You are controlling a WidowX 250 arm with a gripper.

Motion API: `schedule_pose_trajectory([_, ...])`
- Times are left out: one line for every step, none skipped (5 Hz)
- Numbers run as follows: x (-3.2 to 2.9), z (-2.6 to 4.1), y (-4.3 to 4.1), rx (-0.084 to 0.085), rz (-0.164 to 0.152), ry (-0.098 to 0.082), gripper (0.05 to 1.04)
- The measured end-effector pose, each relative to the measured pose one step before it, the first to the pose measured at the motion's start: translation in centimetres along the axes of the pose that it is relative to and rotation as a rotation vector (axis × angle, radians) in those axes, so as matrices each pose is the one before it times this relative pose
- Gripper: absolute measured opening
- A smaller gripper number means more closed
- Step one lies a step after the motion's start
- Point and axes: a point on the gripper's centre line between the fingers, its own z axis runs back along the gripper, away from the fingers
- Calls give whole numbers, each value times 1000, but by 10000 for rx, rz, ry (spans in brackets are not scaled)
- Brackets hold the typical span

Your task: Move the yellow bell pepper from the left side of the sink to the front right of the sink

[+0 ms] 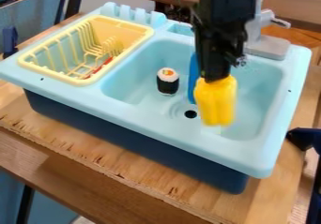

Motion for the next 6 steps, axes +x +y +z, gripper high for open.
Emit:
schedule_pose_trajectory([-43, -1817, -1058, -711, -381, 142, 80])
schedule_pose_trajectory([-318, -1973, -381, -346, -578, 870, 80])
schedule_pose_trajectory([113, -198, 284, 87, -314, -17, 80])
schedule_pose_trajectory([-78, 43, 136, 123, -437, 57, 116])
schedule_pose_trajectory([-76, -206, 415, 329, -17, 86, 298])
schedule_pose_trajectory([149, -391, -58, 27, 29, -172, 610])
